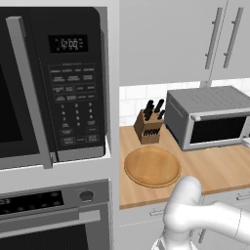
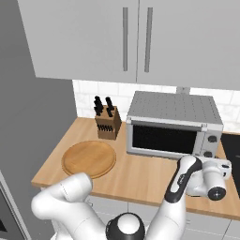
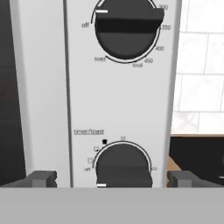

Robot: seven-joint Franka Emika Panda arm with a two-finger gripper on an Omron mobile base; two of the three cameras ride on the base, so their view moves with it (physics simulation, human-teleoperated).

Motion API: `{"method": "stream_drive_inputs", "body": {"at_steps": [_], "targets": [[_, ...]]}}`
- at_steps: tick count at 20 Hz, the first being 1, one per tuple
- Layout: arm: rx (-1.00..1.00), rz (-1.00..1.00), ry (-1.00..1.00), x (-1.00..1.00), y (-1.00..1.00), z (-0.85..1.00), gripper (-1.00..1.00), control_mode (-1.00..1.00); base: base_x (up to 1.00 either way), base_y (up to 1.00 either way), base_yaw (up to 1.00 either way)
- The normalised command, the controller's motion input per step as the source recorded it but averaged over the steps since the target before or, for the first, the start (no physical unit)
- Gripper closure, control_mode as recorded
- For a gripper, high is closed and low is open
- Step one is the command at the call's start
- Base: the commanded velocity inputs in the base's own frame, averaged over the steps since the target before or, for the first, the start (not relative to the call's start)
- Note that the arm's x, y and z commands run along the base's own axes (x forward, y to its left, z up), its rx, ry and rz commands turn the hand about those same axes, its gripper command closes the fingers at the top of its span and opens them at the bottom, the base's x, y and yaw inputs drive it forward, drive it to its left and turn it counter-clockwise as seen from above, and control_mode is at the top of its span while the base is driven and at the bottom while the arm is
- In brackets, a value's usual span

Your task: Pick up the kebab skewer and baguette bread, and place them inside the toaster oven. Close the toaster oven door and start by setting the timer.

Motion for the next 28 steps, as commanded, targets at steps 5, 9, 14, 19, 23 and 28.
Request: {"method": "stream_drive_inputs", "body": {"at_steps": [5, 9, 14, 19, 23, 28], "targets": [[0.00, 0.00, 0.00, 0.03, -0.03, 0.00, -1.00, -1.00, 0.00, 0.00, 0.00], [0.00, 0.00, 0.00, 0.03, -0.01, 0.00, -1.00, -1.00, 0.00, 0.00, 0.00], [0.00, 0.00, 0.00, 0.01, 0.00, 0.00, -1.00, -1.00, 0.00, 0.00, 0.00], [0.00, 0.00, 0.00, 0.00, 0.00, 0.00, 1.00, -1.00, 0.00, 0.00, 0.00], [0.00, 0.00, 0.00, 0.00, 0.00, 0.00, 1.00, -1.00, 0.00, 0.00, 0.00], [0.01, 0.00, 0.00, 0.00, 0.00, 0.00, 1.00, -1.00, 0.00, 0.00, 0.00]]}}
